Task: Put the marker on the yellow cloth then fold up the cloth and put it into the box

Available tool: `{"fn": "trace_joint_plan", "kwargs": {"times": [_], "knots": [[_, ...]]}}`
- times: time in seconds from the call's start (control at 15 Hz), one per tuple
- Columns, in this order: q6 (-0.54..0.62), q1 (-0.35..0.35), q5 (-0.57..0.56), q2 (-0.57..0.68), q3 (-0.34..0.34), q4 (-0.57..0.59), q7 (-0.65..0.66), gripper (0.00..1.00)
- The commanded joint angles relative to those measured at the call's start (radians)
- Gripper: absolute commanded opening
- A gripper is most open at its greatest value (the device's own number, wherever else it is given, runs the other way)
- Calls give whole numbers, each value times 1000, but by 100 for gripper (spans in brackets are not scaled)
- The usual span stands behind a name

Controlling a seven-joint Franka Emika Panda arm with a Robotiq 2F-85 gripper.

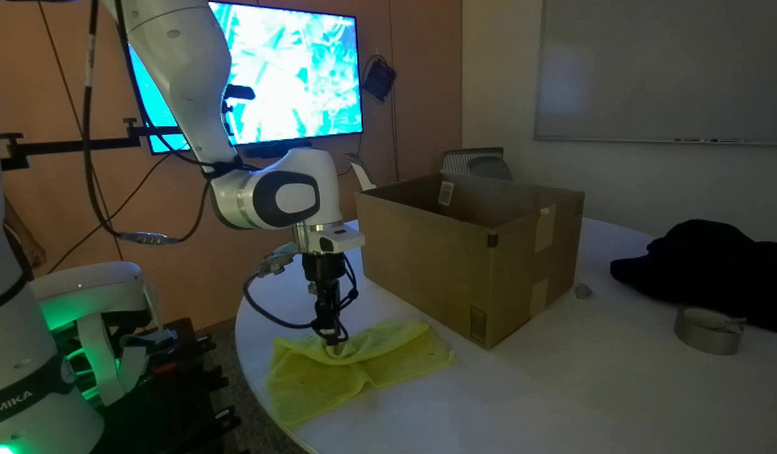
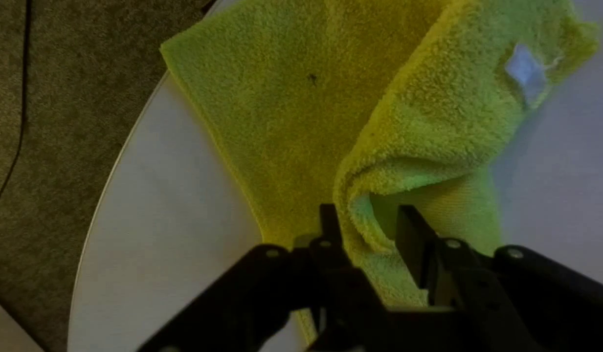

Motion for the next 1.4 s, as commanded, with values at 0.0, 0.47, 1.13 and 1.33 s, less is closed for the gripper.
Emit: {"fn": "trace_joint_plan", "kwargs": {"times": [0.0,0.47,1.13,1.33], "knots": [[8,-25,-13,-39,16,-34,38,68],[48,-64,17,-82,51,-120,-49,100],[105,-184,356,-67,190,-167,-457,100],[91,-204,432,-62,210,-167,-545,100]]}}
